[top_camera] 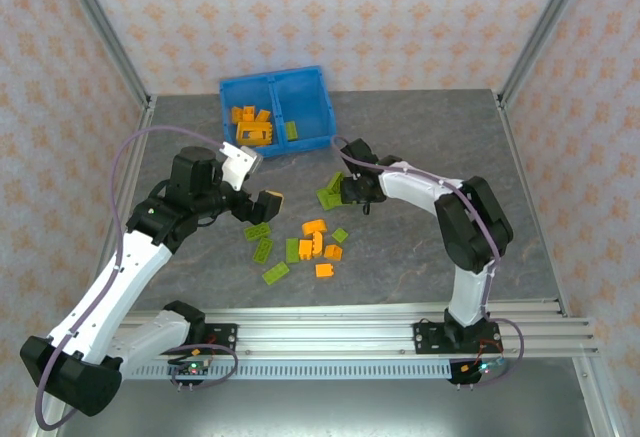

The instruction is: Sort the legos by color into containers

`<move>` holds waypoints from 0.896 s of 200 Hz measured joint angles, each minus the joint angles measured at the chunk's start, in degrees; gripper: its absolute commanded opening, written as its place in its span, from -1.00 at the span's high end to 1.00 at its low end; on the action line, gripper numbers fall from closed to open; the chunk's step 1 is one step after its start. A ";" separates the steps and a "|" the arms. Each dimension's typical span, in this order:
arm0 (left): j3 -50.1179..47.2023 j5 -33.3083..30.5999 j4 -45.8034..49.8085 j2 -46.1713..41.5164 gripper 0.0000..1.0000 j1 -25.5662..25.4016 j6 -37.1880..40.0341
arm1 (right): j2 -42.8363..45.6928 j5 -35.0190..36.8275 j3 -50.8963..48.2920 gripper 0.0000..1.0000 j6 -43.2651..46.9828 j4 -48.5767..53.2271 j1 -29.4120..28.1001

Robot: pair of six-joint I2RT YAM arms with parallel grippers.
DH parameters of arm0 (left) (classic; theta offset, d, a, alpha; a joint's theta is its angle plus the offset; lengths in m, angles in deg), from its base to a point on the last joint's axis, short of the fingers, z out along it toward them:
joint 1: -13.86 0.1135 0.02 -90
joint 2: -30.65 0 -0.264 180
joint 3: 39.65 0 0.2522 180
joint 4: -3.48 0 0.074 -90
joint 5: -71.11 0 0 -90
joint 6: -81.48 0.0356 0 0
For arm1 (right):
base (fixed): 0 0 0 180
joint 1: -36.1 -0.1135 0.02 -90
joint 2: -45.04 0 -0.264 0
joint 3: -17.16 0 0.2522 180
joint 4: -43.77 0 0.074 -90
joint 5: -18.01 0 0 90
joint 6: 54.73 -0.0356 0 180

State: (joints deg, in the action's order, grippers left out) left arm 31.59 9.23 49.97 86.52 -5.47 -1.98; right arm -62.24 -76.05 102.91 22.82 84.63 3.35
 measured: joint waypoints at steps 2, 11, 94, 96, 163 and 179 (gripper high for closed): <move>0.00 0.00 0.00 0.00 -1.00 0.00 0.00 | 0.00 0.00 -0.09 -0.18 0.00 -0.13 0.07; 0.00 0.00 0.00 0.00 -1.00 0.00 0.02 | -0.02 0.00 -0.44 -0.16 -0.20 -0.48 0.15; 0.00 -0.02 0.00 0.00 -1.00 0.00 0.02 | -1.33 -0.07 -2.82 0.20 -2.03 -3.21 0.35; 0.00 -0.02 0.00 0.02 -1.00 0.00 0.02 | -1.33 -0.07 -2.84 0.21 -2.14 -3.21 0.35; 0.00 -0.02 0.00 0.00 -1.00 0.00 0.00 | -0.52 0.24 -3.63 0.32 -2.78 -4.11 0.98; 0.00 -0.02 0.00 0.00 -1.00 0.00 0.02 | 1.55 0.55 -4.55 0.33 -3.06 -4.13 0.98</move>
State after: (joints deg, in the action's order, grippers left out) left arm 31.59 9.21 49.97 86.52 -5.47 -1.96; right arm -60.69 -75.50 98.36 19.76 80.49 4.33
